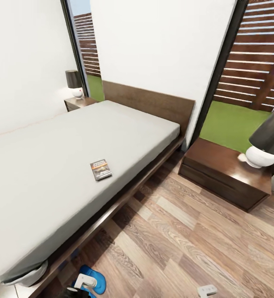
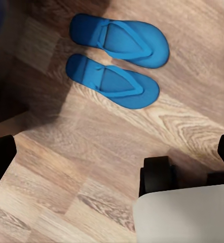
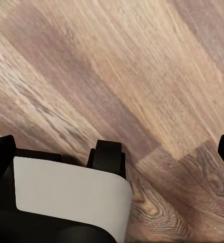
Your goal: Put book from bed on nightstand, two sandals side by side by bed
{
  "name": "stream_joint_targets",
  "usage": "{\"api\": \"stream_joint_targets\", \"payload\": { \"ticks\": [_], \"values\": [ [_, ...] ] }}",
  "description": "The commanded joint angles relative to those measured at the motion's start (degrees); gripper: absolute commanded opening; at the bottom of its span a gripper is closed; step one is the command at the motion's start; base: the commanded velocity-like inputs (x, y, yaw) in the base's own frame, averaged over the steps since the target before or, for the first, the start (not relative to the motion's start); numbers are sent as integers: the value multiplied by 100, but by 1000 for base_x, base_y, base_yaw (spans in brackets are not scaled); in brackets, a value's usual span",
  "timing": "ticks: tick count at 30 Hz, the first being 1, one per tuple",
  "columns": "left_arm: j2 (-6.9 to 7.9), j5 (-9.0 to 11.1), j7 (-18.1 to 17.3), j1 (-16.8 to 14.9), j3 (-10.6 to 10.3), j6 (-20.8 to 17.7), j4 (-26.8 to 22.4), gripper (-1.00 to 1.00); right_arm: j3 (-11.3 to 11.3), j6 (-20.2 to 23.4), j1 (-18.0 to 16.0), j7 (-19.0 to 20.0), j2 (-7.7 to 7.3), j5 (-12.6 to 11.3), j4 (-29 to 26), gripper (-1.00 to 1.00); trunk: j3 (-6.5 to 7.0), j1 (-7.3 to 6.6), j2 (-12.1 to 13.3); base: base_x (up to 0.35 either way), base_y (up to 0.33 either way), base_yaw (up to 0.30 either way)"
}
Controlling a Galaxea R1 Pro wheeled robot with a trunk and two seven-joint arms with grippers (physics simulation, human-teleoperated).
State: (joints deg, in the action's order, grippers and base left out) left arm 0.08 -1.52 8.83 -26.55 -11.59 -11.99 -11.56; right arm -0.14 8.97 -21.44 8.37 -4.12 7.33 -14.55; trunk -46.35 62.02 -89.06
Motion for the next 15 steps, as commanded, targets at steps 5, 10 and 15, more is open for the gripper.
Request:
{"api": "stream_joint_targets", "payload": {
  "ticks": [5,10,15],
  "values": [
    [1,-15,22,1,-28,-36,-13,100,-4,32,0,24,-1,58,-13,100,-4,0,-2,0,0,-297],
    [1,-15,22,1,-28,-37,-12,100,-4,32,0,24,-1,58,-13,100,-4,0,-2,0,0,-297],
    [1,-15,23,1,-29,-39,-13,100,-4,32,0,24,-1,58,-13,100,-4,0,-2,0,0,-297]
  ]
}}
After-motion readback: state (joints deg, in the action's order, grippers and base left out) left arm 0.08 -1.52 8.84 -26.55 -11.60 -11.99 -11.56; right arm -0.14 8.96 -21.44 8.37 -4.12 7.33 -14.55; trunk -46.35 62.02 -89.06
